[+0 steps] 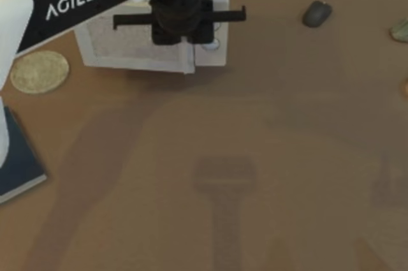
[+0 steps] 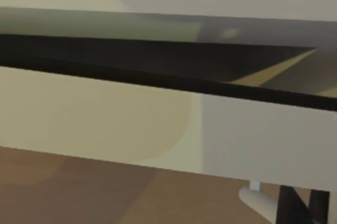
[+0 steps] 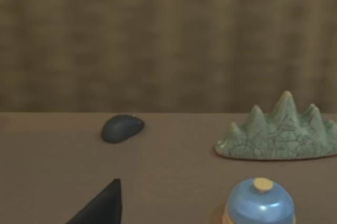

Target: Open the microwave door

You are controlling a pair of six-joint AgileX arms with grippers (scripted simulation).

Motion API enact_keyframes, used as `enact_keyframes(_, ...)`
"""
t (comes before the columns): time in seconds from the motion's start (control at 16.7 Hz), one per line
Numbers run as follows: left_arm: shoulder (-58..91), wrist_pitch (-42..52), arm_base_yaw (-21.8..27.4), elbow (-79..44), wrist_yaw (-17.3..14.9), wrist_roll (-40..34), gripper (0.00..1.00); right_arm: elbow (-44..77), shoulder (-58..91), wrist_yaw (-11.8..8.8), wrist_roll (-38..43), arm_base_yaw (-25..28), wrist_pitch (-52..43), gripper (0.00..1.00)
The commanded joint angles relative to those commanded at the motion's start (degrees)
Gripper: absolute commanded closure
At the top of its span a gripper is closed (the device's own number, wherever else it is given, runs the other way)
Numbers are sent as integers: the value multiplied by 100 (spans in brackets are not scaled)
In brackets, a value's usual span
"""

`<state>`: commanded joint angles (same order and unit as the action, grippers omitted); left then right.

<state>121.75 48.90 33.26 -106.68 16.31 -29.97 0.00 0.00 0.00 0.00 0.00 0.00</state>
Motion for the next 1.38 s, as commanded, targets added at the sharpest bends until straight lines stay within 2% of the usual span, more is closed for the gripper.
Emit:
enact_keyframes(1.14,32,-6,27,5,-36,-28,100,0,0,0,0,0,0,0)
enact_keyframes(1.38,-224,-195,-13,355,-111,224,100,0,0,0,0,0,0,0)
